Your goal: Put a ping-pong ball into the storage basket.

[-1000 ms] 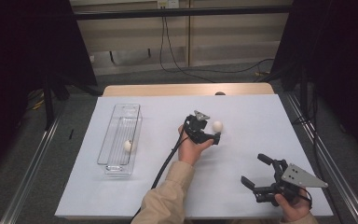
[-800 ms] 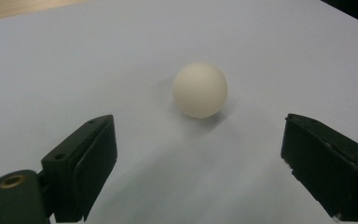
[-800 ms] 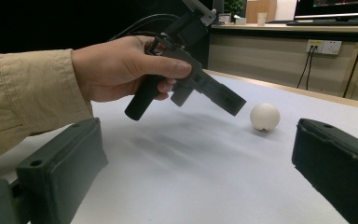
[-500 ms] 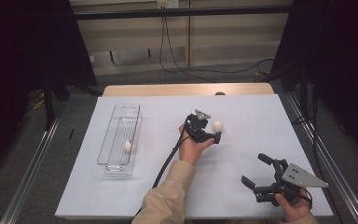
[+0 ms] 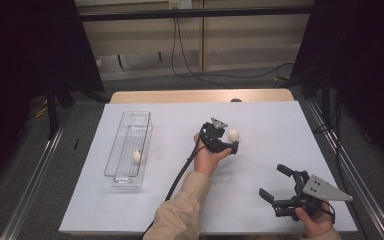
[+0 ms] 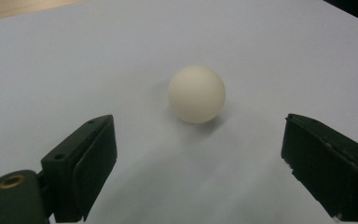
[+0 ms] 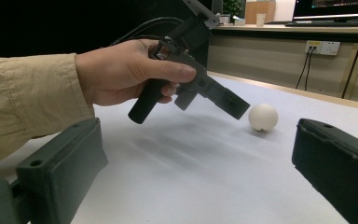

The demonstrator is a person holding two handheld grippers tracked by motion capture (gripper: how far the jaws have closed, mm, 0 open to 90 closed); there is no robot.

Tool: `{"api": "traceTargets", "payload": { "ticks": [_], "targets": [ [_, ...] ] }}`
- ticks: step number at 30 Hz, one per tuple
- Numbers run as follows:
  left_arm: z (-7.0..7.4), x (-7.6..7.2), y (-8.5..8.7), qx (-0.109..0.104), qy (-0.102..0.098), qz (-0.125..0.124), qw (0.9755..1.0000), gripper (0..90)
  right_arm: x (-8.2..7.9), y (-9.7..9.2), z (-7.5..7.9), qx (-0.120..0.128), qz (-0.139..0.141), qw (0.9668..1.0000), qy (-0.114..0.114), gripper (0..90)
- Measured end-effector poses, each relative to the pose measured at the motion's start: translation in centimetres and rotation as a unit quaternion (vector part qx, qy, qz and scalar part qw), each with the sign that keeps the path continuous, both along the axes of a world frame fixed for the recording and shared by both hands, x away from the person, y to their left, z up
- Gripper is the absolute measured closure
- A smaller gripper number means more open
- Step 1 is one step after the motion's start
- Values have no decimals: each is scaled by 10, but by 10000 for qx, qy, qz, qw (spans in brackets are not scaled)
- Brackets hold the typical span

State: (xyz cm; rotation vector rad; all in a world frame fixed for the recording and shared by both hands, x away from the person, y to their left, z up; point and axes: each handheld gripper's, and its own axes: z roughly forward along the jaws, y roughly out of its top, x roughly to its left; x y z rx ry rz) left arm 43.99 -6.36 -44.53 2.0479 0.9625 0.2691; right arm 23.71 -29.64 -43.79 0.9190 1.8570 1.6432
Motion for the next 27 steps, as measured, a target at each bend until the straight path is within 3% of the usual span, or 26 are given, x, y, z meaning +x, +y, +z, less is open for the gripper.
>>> {"api": "traceTargets", "payload": {
  "ticks": [27],
  "targets": [
    [-4, 4, -6, -21, 32, 59, 10000, 109, 0, 0, 0, -11, 7, 10000, 9, 16]
  ]
}}
